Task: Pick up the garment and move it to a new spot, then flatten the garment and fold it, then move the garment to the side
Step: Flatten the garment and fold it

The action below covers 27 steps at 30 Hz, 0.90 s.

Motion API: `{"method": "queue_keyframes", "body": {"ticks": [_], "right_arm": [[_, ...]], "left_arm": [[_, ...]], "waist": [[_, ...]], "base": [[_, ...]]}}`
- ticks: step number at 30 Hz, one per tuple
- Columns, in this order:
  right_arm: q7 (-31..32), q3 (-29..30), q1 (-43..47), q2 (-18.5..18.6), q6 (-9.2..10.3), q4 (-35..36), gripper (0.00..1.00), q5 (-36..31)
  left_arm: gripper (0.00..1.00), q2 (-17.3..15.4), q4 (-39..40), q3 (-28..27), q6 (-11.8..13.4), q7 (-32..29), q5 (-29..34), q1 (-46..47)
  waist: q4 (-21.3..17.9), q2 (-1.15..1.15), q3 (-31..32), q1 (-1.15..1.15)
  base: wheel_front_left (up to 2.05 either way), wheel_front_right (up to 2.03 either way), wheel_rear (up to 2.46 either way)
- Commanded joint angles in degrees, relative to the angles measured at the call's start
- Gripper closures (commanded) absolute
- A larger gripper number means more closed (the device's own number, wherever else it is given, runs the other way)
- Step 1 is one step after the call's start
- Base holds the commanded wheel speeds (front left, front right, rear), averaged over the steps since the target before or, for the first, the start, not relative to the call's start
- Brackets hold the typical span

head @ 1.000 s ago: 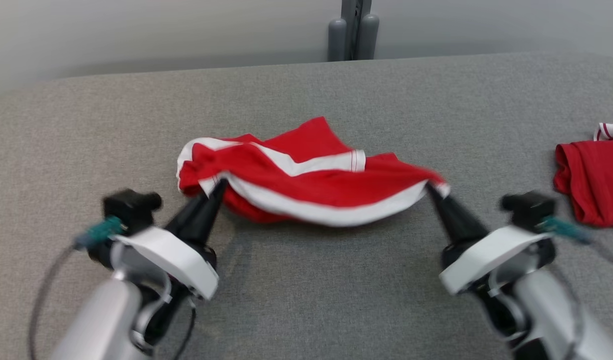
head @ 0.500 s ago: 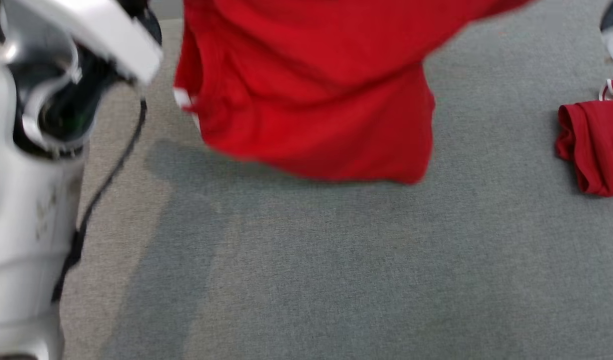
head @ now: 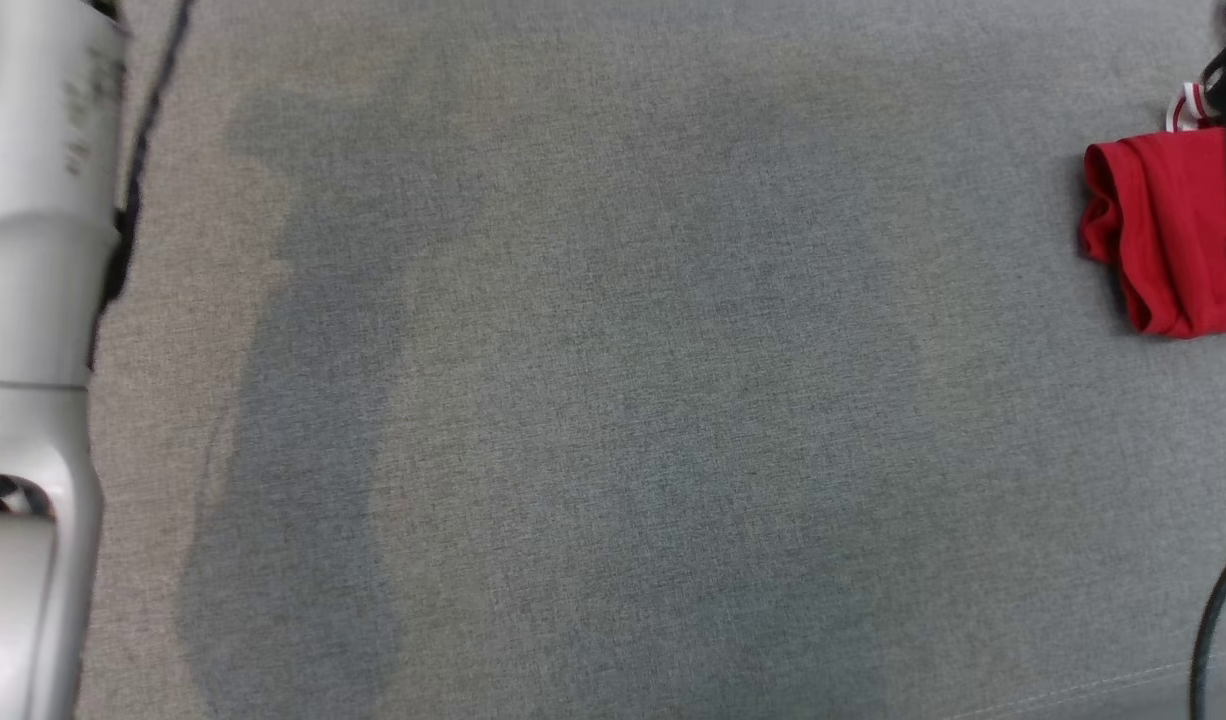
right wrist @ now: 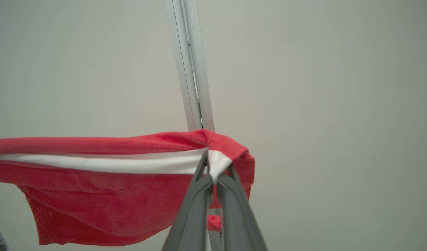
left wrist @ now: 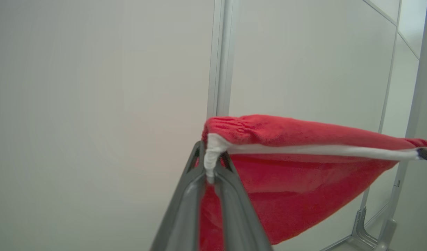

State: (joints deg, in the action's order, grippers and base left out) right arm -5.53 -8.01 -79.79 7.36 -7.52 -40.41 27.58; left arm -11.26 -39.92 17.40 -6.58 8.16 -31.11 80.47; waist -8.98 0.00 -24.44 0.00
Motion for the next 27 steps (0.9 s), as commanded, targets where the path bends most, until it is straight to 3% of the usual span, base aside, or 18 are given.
{"method": "queue_keyframes", "body": {"ticks": [1,4,8,11,14,21,27], "right_arm": [[-1.36,-1.80,2.45,0.26,0.04,-1.71,1.00,0.74],[-3.97,-7.37,8.36,0.52,0.04,-4.66,1.00,3.27],[-6.26,-15.68,18.44,3.66,0.04,-5.03,1.00,7.30],[-7.82,-20.26,26.08,6.71,0.03,-1.08,1.00,13.28],[-8.91,-22.55,34.61,12.58,0.04,4.25,1.00,18.15],[-9.78,-20.28,59.92,20.00,0.10,15.42,1.00,22.63],[-9.83,-12.51,82.69,22.94,0.26,26.94,1.00,23.27]], "left_arm": [[1.00,0.11,-2.39,1.37,-0.37,1.91,0.79,-1.85],[1.00,0.38,-6.84,5.27,-0.86,5.05,0.95,-8.43],[1.00,0.76,-7.32,11.57,-0.83,6.54,-2.96,-19.06],[1.00,-0.63,-3.67,15.27,-0.85,7.08,-5.98,-26.56],[1.00,-2.82,3.87,16.01,-0.86,7.10,-5.73,-34.73],[1.00,-3.67,17.98,11.52,-0.22,7.09,-2.56,-63.48],[1.00,-2.83,27.15,8.80,5.50,7.11,-1.14,-85.05]], "waist": [[0.02,0.00,-0.61,0.00],[0.48,0.00,0.29,0.00],[2.19,0.00,0.34,0.00],[3.58,0.00,0.37,0.00],[5.16,0.00,0.24,0.00],[6.71,0.00,10.77,0.00],[6.78,0.00,20.54,0.00]], "base": [[0.00,0.00,0.00],[0.00,0.00,0.00],[0.00,0.00,0.00],[0.00,0.00,0.00],[0.00,0.00,0.00],[0.00,0.00,0.00],[0.00,0.00,0.00]]}}
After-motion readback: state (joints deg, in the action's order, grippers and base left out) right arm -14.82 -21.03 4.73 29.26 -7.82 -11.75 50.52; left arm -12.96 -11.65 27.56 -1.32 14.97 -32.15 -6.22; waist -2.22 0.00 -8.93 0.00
